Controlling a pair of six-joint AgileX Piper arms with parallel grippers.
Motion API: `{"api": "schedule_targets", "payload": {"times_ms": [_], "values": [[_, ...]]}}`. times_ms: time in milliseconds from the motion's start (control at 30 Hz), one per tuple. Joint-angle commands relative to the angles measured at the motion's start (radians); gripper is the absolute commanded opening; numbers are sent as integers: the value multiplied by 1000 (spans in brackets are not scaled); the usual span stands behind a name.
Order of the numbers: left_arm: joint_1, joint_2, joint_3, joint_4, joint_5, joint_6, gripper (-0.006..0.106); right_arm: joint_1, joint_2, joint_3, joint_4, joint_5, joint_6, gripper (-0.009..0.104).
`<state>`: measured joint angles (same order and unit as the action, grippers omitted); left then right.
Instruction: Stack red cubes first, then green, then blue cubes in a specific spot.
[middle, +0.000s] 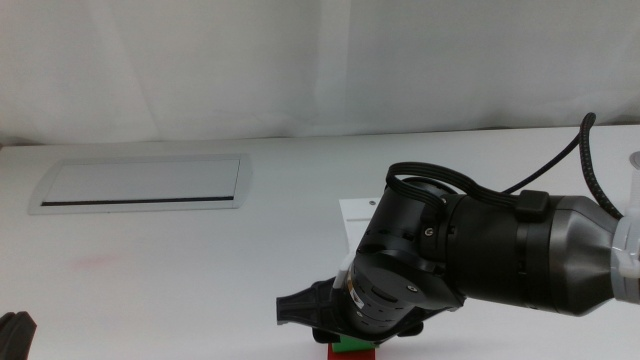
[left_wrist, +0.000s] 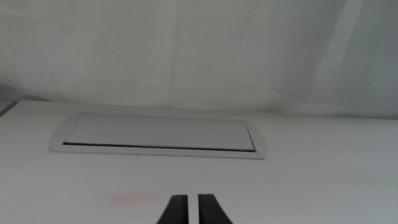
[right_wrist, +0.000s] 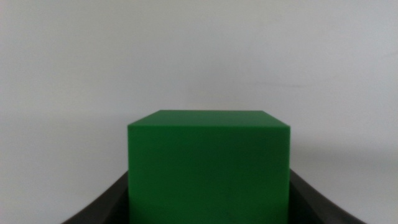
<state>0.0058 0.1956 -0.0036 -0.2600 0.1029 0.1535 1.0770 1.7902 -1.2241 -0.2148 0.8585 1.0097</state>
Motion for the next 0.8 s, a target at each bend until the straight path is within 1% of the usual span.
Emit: {"api": "schedule_targets", "payload": {"times_ms": [0, 200, 267, 433, 633, 767], "values": [[3, -2, 41, -6, -14, -4, -3, -1, 24, 1, -4, -34, 14, -3], [3, -2, 41, -6, -14, -4, -3, -1, 36, 1, 6, -33, 31, -3], [3, -2, 41, -6, -14, -4, -3, -1, 36, 1, 24, -31, 29, -3], [3, -2, 41, -6, -14, -4, -3, -1, 55, 1, 26, -17, 10, -3], [3, -2, 41, -8, -14, -4, -3, -1, 79, 1, 69, -38, 3, -3], [3, -2, 41, -8, -14, -4, -3, -1, 79, 1, 77, -32, -16, -3]]}}
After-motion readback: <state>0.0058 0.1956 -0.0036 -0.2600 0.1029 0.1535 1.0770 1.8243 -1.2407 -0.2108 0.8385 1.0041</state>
